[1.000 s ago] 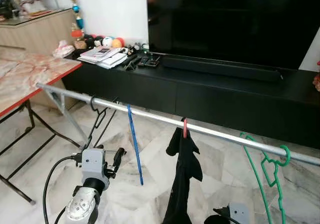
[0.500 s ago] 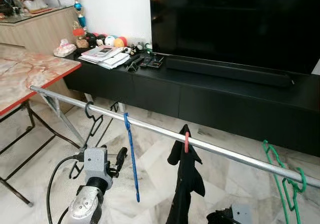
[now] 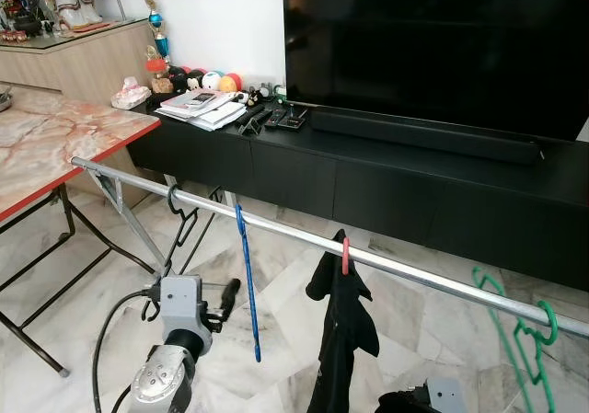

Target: Hang hanger

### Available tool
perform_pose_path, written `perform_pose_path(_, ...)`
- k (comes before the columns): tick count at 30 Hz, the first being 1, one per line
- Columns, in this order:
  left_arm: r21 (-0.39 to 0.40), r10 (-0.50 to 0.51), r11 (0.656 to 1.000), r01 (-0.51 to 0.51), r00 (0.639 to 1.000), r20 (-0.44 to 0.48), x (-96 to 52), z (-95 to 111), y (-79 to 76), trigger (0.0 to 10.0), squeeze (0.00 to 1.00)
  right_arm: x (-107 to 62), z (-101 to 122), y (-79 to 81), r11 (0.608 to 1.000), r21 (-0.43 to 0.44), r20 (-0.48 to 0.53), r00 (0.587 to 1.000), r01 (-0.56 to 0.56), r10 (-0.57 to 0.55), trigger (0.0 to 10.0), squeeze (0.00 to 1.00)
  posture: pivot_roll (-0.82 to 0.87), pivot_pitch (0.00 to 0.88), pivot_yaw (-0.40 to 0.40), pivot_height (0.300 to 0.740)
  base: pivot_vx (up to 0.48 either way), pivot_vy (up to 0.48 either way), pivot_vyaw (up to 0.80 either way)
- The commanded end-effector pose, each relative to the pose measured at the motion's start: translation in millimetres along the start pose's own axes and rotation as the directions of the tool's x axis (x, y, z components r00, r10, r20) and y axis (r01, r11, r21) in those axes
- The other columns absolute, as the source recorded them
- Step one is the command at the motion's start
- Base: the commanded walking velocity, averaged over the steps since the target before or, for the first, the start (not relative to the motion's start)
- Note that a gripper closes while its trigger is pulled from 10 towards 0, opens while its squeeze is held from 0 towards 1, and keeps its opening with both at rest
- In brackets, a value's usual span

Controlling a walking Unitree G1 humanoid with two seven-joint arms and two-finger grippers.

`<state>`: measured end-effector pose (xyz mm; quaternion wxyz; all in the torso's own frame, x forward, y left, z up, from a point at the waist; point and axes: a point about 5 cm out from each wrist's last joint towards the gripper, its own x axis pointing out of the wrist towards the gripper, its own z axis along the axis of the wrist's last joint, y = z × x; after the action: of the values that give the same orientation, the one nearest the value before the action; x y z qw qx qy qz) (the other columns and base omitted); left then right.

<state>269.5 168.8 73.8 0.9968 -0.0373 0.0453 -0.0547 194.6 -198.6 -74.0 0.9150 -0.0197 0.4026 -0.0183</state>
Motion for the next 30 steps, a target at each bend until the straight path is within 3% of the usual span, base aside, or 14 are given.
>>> perform_pose_path(1,0.027,-0.051,0.998,0.051,0.999,-0.016,4.9,4.6,-7.5,10.0,1.0,0.9,3.7,0.9,1.0,-0.021,0.009,1.0,-0.01,0.01,10.0,0.0,0.14,0.0,0.025,0.74,0.0,0.0,0.0)
perform_pose_path(4,0.151,-0.061,0.986,0.068,0.997,-0.052,13.6,5.7,-10.7,10.0,1.0,1.2,4.5,0.9,1.0,-0.025,0.01,1.0,-0.013,0.013,10.0,0.0,0.14,0.0,0.023,0.74,0.0,0.0,0.0)
perform_pose_path(8,0.199,-0.083,0.976,0.094,0.994,-0.064,31.5,15.6,-17.5,10.0,1.0,2.1,7.2,1.9,0.998,-0.064,0.009,1.0,-0.023,0.023,10.0,0.0,0.13,0.0,0.023,0.74,0.0,0.0,0.0)
perform_pose_path(13,0.211,-0.041,0.975,0.065,0.992,-0.119,45.8,21.5,-20.4,10.0,1.0,2.5,9.0,1.7,0.998,-0.066,0.014,1.0,-0.023,0.024,10.0,0.0,0.11,0.0,0.025,0.74,0.0,0.0,0.0)
perform_pose_path(16,0.156,-0.008,0.987,0.033,0.987,-0.159,55.3,24.2,-25.0,10.0,1.0,2.7,10.0,1.3,0.998,-0.066,0.015,1.0,-0.021,0.022,10.0,0.0,0.11,0.0,0.018,0.74,0.0,0.0,0.0)
perform_pose_path(17,0.145,-0.01,0.989,0.035,0.985,-0.174,59.5,24.8,-29.2,10.0,0.84,2.9,10.5,1.7,0.997,-0.069,0.015,1.0,-0.022,0.023,10.0,0.0,0.11,0.0,0.018,0.74,0.0,0.0,0.0)
perform_pose_path(18,0.135,-0.004,0.99,0.03,0.982,-0.187,62.9,24.5,-31.9,10.0,0.0,3.1,11.0,1.8,0.997,-0.07,0.016,1.0,-0.023,0.024,10.0,0.0,0.11,0.0,0.017,0.74,0.0,0.0,0.0)
perform_pose_path(23,0.055,0.013,0.999,0.0,0.973,-0.229,74.1,19.6,-40.2,10.0,0.0,3.5,12.4,2.7,0.996,-0.089,0.017,0.999,-0.032,0.033,10.0,0.0,0.1,0.0,0.015,0.74,0.0,0.0,0.0)
perform_pose_path(30,0.062,0.121,0.992,-0.108,0.954,-0.275,88.1,18.8,-42.0,10.0,0.0,3.8,14.0,2.6,0.994,-0.1,0.02,0.999,-0.035,0.037,10.0,0.0,0.08,0.0,0.017,0.74,0.0,0.0,0.0)
